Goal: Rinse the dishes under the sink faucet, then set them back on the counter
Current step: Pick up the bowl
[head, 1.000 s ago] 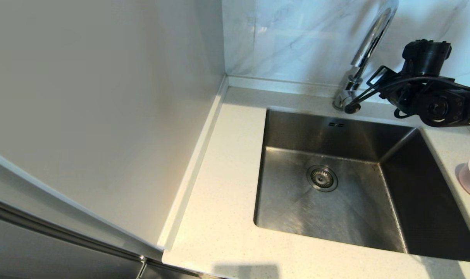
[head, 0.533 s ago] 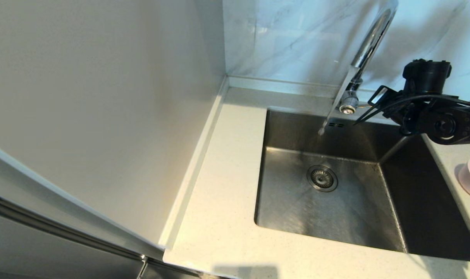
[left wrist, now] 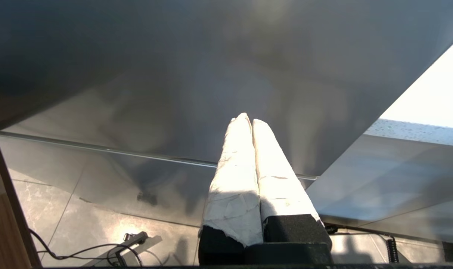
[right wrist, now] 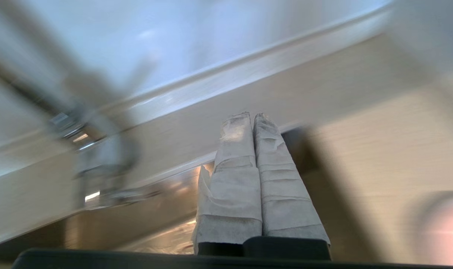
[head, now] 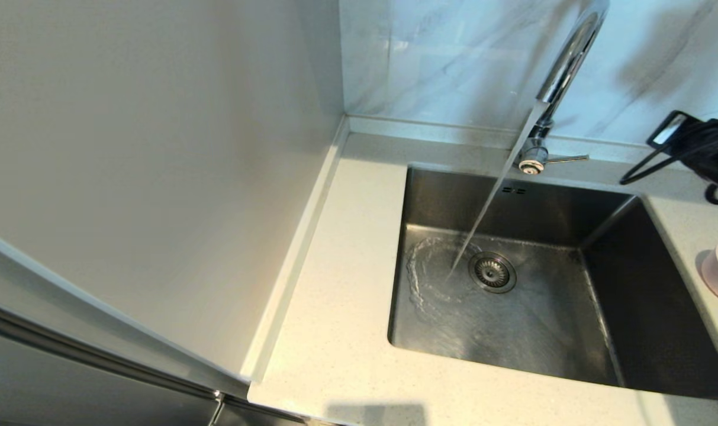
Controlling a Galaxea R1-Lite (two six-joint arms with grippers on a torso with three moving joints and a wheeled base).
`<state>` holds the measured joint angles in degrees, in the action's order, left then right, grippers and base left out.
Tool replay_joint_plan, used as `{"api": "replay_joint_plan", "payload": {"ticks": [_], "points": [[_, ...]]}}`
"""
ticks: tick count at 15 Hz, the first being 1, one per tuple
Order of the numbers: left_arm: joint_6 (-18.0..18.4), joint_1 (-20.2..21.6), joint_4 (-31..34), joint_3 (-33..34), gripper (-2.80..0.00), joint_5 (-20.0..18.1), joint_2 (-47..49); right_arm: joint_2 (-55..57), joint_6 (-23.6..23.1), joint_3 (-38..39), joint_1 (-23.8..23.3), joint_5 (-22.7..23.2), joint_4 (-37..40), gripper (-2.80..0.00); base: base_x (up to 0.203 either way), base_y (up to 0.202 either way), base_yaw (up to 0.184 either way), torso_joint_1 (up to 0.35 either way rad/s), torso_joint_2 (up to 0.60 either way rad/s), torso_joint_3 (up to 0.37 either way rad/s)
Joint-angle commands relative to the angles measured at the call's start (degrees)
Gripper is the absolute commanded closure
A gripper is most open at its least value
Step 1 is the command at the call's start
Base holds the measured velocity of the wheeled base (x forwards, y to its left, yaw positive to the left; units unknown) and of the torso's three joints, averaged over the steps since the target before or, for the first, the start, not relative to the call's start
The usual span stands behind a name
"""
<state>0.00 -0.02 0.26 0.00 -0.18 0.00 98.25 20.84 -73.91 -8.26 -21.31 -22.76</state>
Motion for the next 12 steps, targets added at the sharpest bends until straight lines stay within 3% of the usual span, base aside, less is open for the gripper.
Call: {"api": "replay_joint_plan", "payload": {"ticks": [1, 6, 9, 10, 12], "points": [[0.0, 0.0, 0.0, 0.0, 0.00, 0.0, 0.0, -12.7, -1.8, 6.9, -7.4, 3.9, 0.8, 0.00, 0.000, 0.000, 0.000, 0.000, 0.00, 0.000], [0.0, 0.0, 0.0, 0.0, 0.00, 0.0, 0.0, -37.8, -11.8, 27.5, -10.6, 14.4, 16.4, 0.00, 0.000, 0.000, 0.000, 0.000, 0.00, 0.000], [0.0, 0.0, 0.0, 0.0, 0.00, -0.1, 0.0, -50.0, -15.3, 31.4, -11.0, 21.8, 35.4, 0.00, 0.000, 0.000, 0.000, 0.000, 0.00, 0.000], [0.0, 0.0, 0.0, 0.0, 0.00, 0.0, 0.0, -52.8, -18.5, 33.5, -11.0, 25.3, 39.9, 0.00, 0.000, 0.000, 0.000, 0.000, 0.00, 0.000], [0.0, 0.0, 0.0, 0.0, 0.00, 0.0, 0.0, -53.8, -23.4, 38.2, -11.1, 29.8, 42.4, 0.00, 0.000, 0.000, 0.000, 0.000, 0.00, 0.000]]}}
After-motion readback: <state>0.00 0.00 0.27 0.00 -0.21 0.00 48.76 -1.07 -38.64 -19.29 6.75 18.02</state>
